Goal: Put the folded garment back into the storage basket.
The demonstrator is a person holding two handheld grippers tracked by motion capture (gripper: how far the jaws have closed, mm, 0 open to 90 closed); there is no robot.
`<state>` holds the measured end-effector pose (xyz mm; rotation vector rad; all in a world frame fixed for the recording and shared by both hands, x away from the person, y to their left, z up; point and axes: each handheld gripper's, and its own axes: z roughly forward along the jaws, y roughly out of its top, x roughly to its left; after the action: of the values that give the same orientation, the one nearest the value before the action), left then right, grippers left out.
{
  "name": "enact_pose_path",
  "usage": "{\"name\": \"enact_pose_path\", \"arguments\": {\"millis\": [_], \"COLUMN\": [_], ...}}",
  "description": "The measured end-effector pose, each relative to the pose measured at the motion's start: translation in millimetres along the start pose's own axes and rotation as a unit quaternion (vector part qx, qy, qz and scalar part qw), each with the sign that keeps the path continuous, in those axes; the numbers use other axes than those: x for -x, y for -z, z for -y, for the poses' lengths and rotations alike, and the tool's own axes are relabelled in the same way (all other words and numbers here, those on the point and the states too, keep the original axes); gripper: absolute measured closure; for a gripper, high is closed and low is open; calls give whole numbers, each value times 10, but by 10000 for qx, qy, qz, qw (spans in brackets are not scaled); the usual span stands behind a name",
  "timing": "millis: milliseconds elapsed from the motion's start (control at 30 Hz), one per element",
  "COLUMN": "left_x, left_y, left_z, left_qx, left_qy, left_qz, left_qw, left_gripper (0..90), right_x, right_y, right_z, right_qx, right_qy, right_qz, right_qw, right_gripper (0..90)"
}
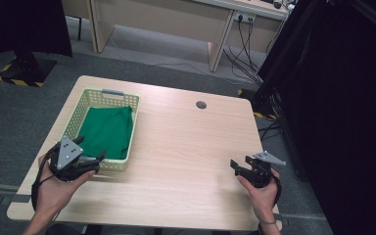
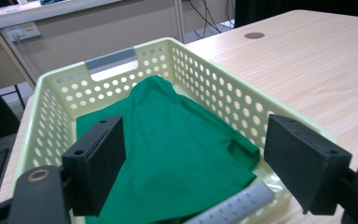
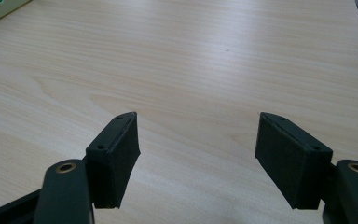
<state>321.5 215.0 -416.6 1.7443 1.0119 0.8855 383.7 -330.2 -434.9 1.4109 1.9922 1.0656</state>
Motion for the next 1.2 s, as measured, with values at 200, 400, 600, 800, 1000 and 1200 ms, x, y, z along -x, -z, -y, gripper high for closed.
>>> {"name": "enact_pose_path", "arguments": {"millis": [200, 400, 600, 800, 1000, 1200], "left_x": [45, 94, 148, 194, 236, 256], "left_y": [29, 58, 99, 114, 95, 98], "left_z": [38, 92, 165, 229, 283, 324], "left_qx": [40, 76, 96, 116, 82, 76], "left_qy": [-14, -71, -64, 2, -16, -63], "left_qz": [38, 144, 235, 321, 389, 442], "left_qw": [10000, 9998, 9997, 9994, 9992, 9990], "left_gripper": [205, 201, 196, 195, 195, 193], "right_x": [31, 52, 77, 104, 130, 166], "right_y": [63, 109, 148, 183, 206, 220], "right_z": [49, 112, 173, 228, 281, 323], "right_qx": [9, -5, -29, -56, -65, -104], "right_qy": [-15, -41, -57, -81, -120, -154], "right_qz": [40, 67, 109, 130, 164, 205], "right_qw": [10000, 10000, 9999, 9999, 9998, 9996], "right_gripper": [303, 300, 299, 298, 297, 290]}}
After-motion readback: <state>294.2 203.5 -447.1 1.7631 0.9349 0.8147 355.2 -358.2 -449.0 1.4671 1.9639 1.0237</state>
